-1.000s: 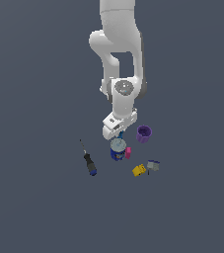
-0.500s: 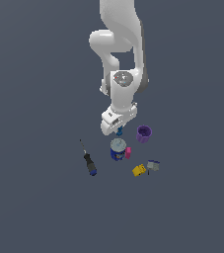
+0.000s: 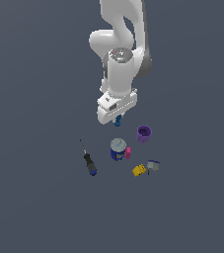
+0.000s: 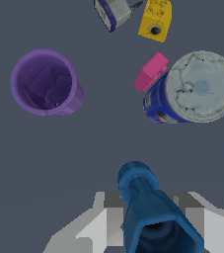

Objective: Pick up a designated object from a clutter of objects.

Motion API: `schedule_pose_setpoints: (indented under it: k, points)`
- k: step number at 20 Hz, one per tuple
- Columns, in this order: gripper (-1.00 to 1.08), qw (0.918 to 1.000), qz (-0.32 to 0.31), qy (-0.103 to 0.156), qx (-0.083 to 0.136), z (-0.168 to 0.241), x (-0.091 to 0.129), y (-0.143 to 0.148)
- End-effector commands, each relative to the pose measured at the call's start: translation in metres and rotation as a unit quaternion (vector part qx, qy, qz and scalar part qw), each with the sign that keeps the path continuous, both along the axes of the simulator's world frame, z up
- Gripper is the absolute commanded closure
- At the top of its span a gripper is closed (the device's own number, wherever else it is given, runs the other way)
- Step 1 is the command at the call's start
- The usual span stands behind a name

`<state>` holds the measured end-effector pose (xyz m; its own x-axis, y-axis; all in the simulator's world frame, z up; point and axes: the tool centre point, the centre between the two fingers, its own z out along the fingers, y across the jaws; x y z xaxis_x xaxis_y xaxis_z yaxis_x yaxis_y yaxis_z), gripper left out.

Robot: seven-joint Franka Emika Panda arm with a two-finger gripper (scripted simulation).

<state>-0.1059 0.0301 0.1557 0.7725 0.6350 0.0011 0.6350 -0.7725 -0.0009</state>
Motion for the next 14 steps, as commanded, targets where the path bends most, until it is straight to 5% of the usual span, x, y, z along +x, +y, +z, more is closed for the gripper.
schedule_pose_setpoints:
  k: [1, 14]
  points:
    - [1.08, 1.0000, 0.000, 0.000, 0.001, 0.022, -0.002, -0.003]
    - [1.08, 1.0000, 0.000, 0.000, 0.001, 0.136, -0.009, -0.021]
